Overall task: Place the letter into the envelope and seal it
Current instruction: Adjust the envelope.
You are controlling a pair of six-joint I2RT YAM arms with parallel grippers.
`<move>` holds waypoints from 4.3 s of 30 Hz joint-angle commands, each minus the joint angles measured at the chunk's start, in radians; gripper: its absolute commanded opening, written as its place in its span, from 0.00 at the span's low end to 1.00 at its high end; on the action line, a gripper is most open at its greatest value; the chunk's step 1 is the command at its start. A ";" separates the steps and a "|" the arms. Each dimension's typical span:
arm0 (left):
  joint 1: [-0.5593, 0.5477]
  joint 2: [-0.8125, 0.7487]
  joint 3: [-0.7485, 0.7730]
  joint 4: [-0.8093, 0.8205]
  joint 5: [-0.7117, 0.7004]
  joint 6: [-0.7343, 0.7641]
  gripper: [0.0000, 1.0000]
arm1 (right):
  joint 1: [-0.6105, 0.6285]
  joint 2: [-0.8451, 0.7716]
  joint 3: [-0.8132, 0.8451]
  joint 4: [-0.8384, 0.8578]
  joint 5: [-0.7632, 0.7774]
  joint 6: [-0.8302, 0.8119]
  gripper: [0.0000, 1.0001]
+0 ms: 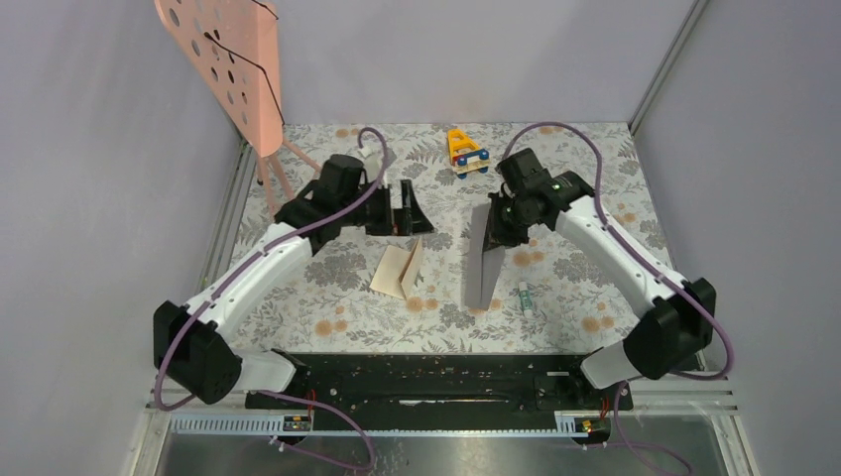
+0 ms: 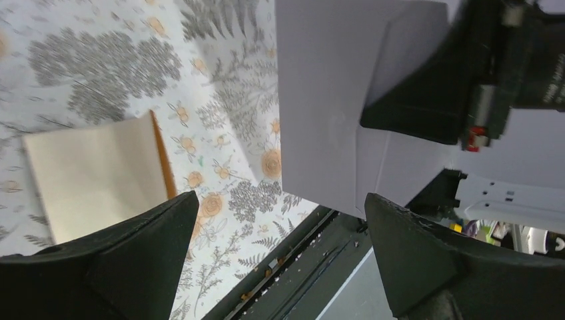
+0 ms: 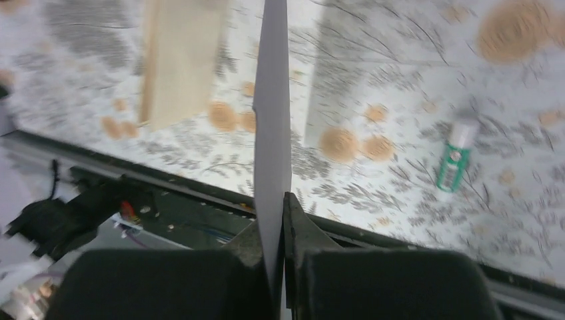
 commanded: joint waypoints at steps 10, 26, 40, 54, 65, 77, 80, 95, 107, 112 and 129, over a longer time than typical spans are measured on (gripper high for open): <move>-0.132 0.200 -0.056 0.060 0.095 -0.064 0.99 | 0.009 0.210 0.003 -0.093 0.129 0.153 0.00; -0.266 0.423 0.082 0.041 0.045 -0.014 0.86 | 0.011 0.316 0.039 -0.058 -0.013 0.209 0.00; -0.313 0.488 0.141 0.030 -0.037 -0.050 0.77 | 0.010 0.297 0.033 -0.053 -0.014 0.220 0.00; -0.359 0.537 0.225 -0.067 -0.223 -0.022 0.69 | 0.010 0.296 0.035 -0.020 -0.064 0.254 0.00; -0.397 0.549 0.257 -0.118 -0.337 0.006 0.64 | 0.015 0.300 0.027 0.013 -0.138 0.277 0.00; -0.289 0.406 0.113 -0.022 -0.059 0.007 0.74 | 0.016 0.298 -0.019 0.062 -0.197 0.296 0.00; -0.214 0.369 0.026 0.062 0.082 -0.018 0.75 | 0.015 0.290 -0.024 0.061 -0.197 0.291 0.00; -0.143 0.366 -0.026 0.107 0.095 -0.076 0.70 | 0.014 0.323 -0.055 0.175 -0.306 0.378 0.00; -0.150 0.349 0.005 -0.007 0.030 -0.008 0.66 | -0.005 0.275 -0.001 -0.036 -0.131 0.265 0.00; -0.150 0.300 0.015 -0.010 0.043 -0.013 0.67 | -0.063 0.267 0.099 -0.333 0.093 0.075 0.00; -0.153 0.352 0.060 -0.007 0.074 -0.039 0.68 | -0.067 0.670 0.589 -0.691 0.276 0.108 0.00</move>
